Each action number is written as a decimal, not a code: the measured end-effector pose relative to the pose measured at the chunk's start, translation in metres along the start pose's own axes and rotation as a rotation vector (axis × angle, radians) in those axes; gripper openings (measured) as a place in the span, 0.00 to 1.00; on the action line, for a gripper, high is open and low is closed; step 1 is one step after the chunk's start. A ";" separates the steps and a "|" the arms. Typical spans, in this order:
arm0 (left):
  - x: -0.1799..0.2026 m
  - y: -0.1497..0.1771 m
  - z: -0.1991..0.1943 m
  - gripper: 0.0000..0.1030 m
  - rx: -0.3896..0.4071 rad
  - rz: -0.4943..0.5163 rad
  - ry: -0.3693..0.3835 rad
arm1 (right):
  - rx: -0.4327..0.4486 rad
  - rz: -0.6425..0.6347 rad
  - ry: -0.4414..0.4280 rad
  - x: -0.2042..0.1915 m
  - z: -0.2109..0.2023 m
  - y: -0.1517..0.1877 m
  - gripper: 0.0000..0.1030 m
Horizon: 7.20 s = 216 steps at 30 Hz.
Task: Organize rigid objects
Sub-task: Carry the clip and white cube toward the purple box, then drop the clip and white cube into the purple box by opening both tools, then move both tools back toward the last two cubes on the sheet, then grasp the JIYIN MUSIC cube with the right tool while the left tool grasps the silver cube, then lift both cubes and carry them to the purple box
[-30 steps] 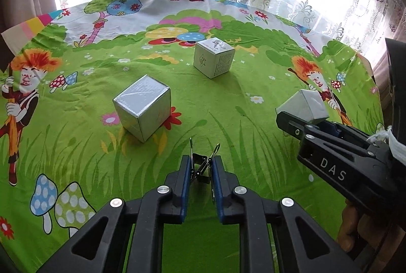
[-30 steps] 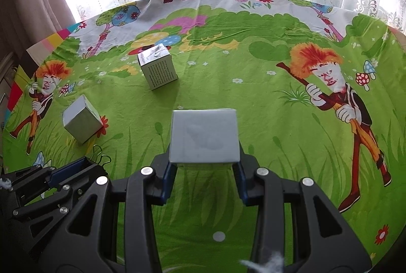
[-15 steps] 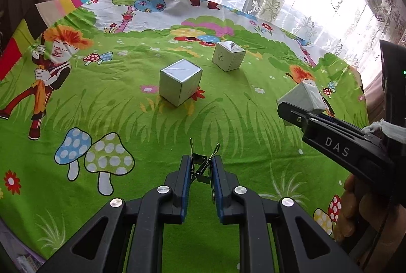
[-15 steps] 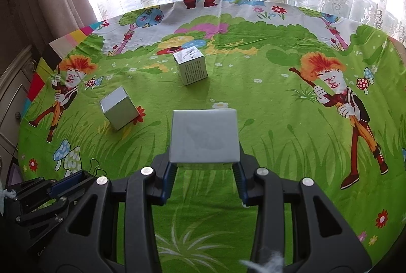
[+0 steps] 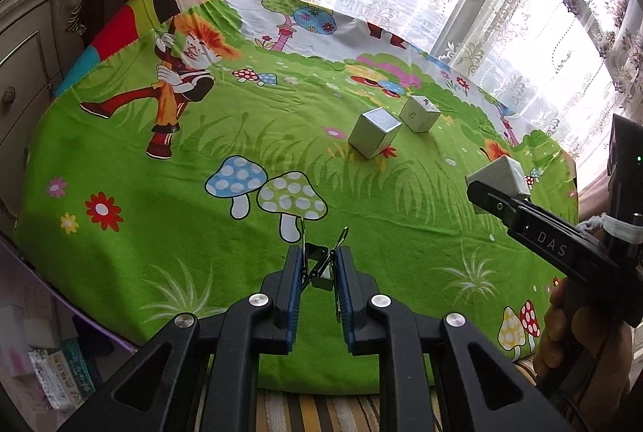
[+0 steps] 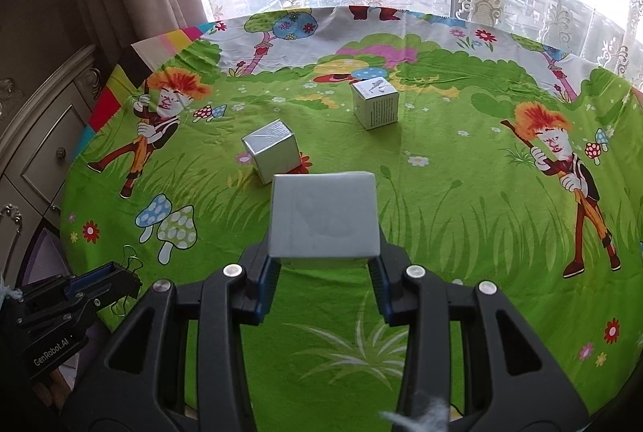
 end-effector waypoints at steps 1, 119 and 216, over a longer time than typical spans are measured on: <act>-0.006 0.002 -0.004 0.17 0.003 -0.012 -0.003 | -0.003 -0.007 -0.006 -0.005 -0.001 0.002 0.43; -0.043 -0.064 0.032 0.70 0.027 -0.048 0.086 | -0.121 -0.194 -0.077 -0.020 0.052 -0.046 0.81; -0.013 0.046 -0.052 0.35 -0.011 0.040 0.068 | -0.161 -0.183 -0.045 -0.058 -0.041 0.086 0.44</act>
Point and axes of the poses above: each gripper's, at about its wrist camera, not at the fingertips, and z roughly the way its jaws point, x to its right, y to its underside, the point moved 7 cm from there along z, roughly the way its jaws point, and after that the axes turned 5 degrees about x, right-handed, at the moved point
